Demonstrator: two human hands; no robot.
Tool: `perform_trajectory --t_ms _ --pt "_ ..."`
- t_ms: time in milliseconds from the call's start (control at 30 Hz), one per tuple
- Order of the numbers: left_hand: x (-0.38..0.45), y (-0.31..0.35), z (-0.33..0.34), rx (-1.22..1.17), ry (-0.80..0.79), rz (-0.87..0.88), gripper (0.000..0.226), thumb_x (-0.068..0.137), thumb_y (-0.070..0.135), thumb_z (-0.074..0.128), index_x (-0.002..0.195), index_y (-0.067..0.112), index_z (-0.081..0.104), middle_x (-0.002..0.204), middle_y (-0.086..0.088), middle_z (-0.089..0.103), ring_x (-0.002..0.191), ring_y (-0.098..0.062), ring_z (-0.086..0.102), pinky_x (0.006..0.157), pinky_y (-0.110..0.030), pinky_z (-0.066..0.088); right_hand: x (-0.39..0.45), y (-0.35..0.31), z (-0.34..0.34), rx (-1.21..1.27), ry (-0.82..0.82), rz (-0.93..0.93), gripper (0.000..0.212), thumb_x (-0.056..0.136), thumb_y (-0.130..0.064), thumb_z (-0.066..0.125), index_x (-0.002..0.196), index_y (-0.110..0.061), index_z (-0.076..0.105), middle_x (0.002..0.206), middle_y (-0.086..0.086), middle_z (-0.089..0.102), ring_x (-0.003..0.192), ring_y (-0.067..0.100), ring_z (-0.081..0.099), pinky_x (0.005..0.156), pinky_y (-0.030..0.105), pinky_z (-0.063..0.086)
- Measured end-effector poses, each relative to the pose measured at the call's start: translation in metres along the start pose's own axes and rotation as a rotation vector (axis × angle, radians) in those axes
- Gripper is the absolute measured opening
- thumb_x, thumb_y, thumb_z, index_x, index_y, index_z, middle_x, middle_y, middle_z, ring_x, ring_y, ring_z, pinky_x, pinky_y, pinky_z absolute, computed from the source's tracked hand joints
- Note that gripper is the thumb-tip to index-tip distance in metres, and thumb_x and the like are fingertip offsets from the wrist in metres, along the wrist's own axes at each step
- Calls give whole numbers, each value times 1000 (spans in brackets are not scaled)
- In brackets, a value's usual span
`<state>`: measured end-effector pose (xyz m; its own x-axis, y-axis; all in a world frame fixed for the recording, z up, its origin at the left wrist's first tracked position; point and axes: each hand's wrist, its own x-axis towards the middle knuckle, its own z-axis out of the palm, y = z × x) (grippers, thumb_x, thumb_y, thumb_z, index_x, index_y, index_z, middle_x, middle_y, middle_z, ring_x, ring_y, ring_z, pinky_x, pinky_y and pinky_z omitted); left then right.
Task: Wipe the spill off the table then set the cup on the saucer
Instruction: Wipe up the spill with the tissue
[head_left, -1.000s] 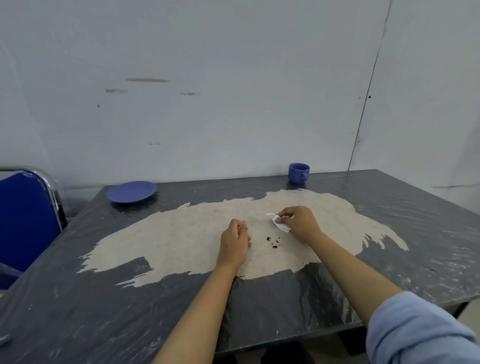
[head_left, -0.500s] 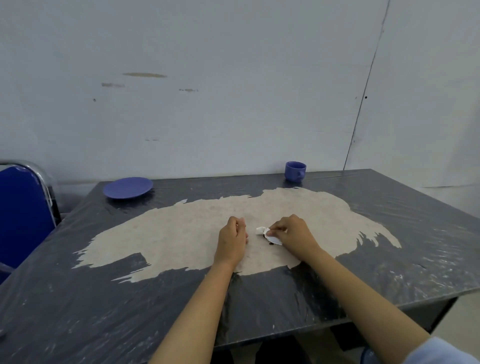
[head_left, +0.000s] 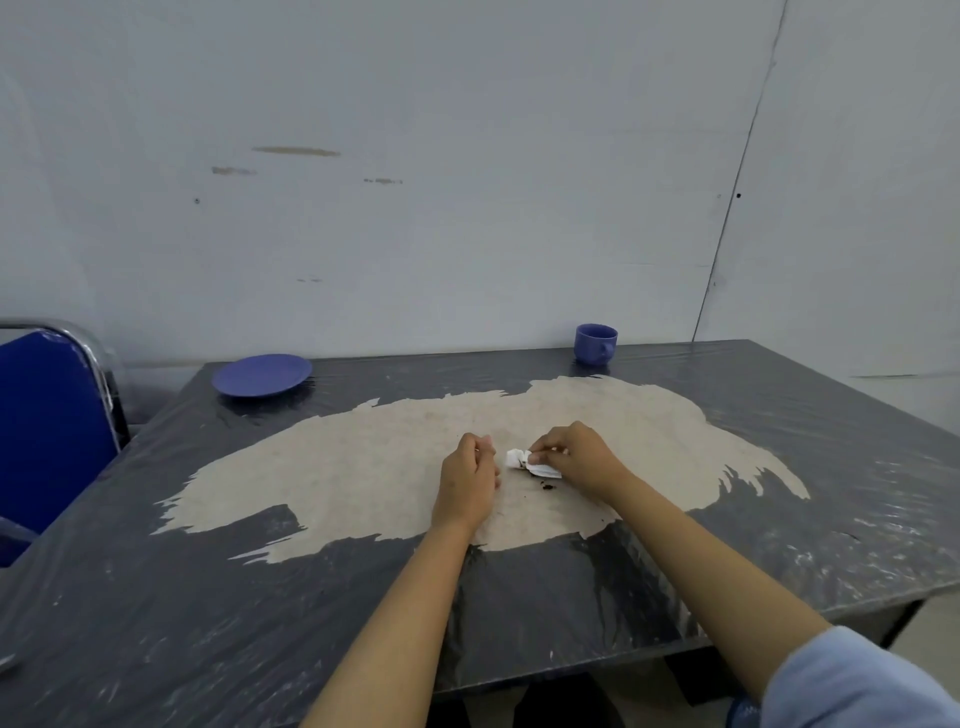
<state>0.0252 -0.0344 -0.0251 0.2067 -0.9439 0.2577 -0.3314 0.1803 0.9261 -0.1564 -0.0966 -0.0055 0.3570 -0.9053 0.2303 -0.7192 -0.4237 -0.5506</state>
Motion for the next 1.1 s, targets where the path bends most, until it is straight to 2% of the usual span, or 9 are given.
perform_trajectory --t_ms 200,367,433,567,800,867,967,1100 --pt "-1 0 0 20 -8 4 33 104 32 35 96 8 57 77 -4 64 67 -12 61 73 -33 55 -14 10 -9 -16 -37 -27 14 83 -33 69 92 -30 79 93 -18 71 91 7 57 80 24 45" --pt "-1 1 0 17 -1 10 34 104 31 35 96 7 57 76 -5 64 68 -15 60 73 -35 54 -22 10 -13 116 4 8 9 80 -30 71 85 -33 79 83 -26 72 85 -6 63 72 5 43" --pt "-2 1 0 18 -1 9 34 104 32 35 95 7 57 75 -4 63 68 -15 59 72 -34 54 -22 10 -14 139 39 19 10 81 -27 71 83 -32 79 83 -24 73 84 -7 63 72 3 42" --pt "-2 1 0 20 -4 6 33 104 32 35 95 9 57 76 -3 63 69 -15 60 74 -35 55 -17 6 -10 95 8 26 11 83 -25 70 90 -28 79 87 -19 72 84 -6 61 71 8 42" --pt "-1 -1 1 22 -11 3 34 104 32 36 92 10 60 75 -1 63 68 -12 60 75 -34 55 -20 2 -14 14 -80 -33 14 85 -22 68 95 -20 79 97 -6 73 87 9 62 83 25 47" --pt "-1 -2 1 31 -29 14 36 103 32 37 88 12 63 74 2 63 69 -11 60 74 -31 54 -21 0 -17 -8 -96 -47 15 86 -21 68 97 -19 79 99 -4 74 88 10 62 83 24 46" --pt "0 -4 1 82 -73 45 36 102 32 39 86 15 67 76 3 65 72 -10 61 74 -28 53 -23 0 -19 41 -11 -29 15 86 -21 67 96 -19 79 98 -6 74 86 6 63 80 18 45" --pt "-1 -4 0 97 -88 52 35 101 32 40 86 17 69 79 4 68 76 -9 63 78 -29 55 -23 2 -20 15 7 -11 15 87 -23 67 96 -22 78 96 -8 74 85 5 62 79 20 46"
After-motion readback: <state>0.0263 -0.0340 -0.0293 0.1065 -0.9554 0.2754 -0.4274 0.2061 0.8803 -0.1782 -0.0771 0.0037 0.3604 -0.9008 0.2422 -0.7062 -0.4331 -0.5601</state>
